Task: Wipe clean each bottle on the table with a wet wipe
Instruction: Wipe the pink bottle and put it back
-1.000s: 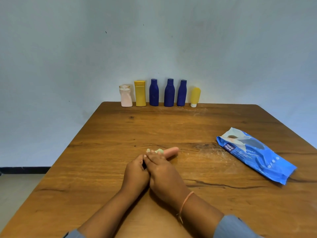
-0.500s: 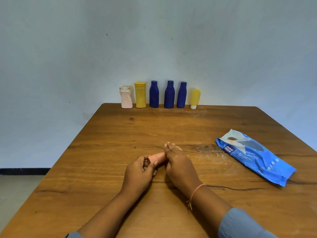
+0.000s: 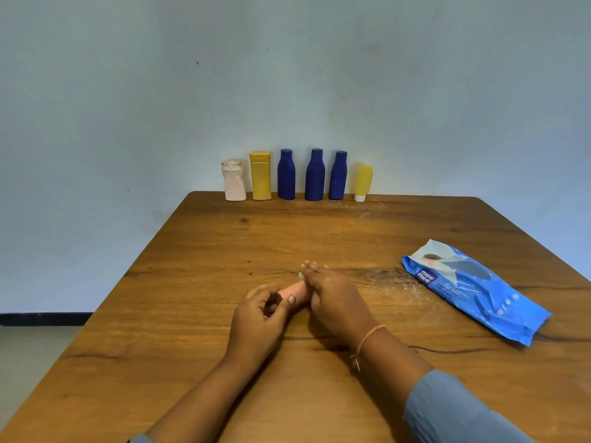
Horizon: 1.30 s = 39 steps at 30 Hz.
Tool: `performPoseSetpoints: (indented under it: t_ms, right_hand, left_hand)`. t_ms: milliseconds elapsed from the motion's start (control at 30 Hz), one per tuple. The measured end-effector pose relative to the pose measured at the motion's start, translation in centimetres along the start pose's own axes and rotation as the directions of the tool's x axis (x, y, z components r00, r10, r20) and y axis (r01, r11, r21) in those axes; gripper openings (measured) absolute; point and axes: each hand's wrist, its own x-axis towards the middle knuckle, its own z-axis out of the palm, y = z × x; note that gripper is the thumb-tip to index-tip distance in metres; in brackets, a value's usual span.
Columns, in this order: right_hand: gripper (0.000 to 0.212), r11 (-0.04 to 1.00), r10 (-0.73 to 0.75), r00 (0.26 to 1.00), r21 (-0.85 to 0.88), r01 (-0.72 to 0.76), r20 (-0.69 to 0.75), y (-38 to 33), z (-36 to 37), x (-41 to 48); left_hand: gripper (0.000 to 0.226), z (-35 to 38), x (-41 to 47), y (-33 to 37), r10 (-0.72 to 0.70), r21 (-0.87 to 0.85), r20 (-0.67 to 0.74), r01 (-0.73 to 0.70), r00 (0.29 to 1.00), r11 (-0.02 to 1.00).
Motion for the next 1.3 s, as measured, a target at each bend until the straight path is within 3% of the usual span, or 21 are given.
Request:
performPoseSetpoints:
  t_ms: [67,133,267,367,500,600,700,767,933,1100,1300]
  right_hand:
    - [0.049,1.000,0.001,1.000,0.008,-0.001,-0.014,-0.2,0.4,0.2]
    - [0.049,1.000,0.021,0.999,0.010,-0.021,-0.025,-0.4,0.7,0.5]
    - [0.052,0.998,-0.066,0.997,0.016,0.066,-0.031,-2.4,2.0,-0.1]
    - [0.052,0.988,-0.142,0.990,0.061,0.140,0.027,-3.7,3.4,-1.2]
    - [0.051,0.984,-0.162,0.986,-0.065,0.165,0.048,-0.6,3.4,-1.1]
    - [0.056,0.991,-0.060,0.998,-0.115,0.062,0.015,1.3,2.2,-0.3]
    - [0.057,0.992,0.119,0.993,-0.027,-0.120,-0.015,2.2,1.6,0.1]
    - [0.055,0.989,0.146,0.988,0.034,-0.144,-0.044,1.2,1.9,-0.1]
    - [0.055,0.987,-0.076,0.997,0.143,0.073,0.014,-3.4,3.9,-1.5]
    - [0.057,0.984,-0.174,0.984,0.036,0.173,0.042,-1.2,3.4,-2.0]
    - [0.060,0.985,0.170,0.985,0.007,-0.170,0.021,2.5,2.0,-0.6]
  left_hand:
    - [0.039,-0.2,-0.1,0.1,0.014,-0.064,0.054,-0.010,0.998,0.998]
    - [0.046,-0.2,-0.3,0.3,-0.004,-0.121,0.108,0.017,0.994,0.993]
    - [0.030,-0.3,-0.3,0.4,-0.015,-0.078,0.056,0.020,0.998,0.997]
    - [0.039,-0.3,-0.3,0.2,-0.005,-0.039,0.000,0.005,1.000,0.999]
    - [0.023,0.1,0.0,-0.2,-0.058,-0.082,0.023,0.060,0.998,0.995]
    - [0.028,0.3,0.4,-0.6,-0.102,-0.138,0.031,0.105,0.994,0.985]
    - [0.030,0.4,0.7,-0.8,-0.130,-0.172,0.039,0.135,0.991,0.976]
    - [0.028,0.4,0.9,-0.9,-0.142,-0.161,0.042,0.147,0.989,0.976]
    - [0.019,0.3,1.0,-1.4,-0.118,-0.102,0.022,0.119,0.993,0.988]
    - [0.012,0.5,0.9,-1.3,-0.127,-0.113,0.027,0.130,0.991,0.985]
    - [0.024,0.4,1.0,-1.0,-0.152,-0.171,0.043,0.157,0.987,0.973]
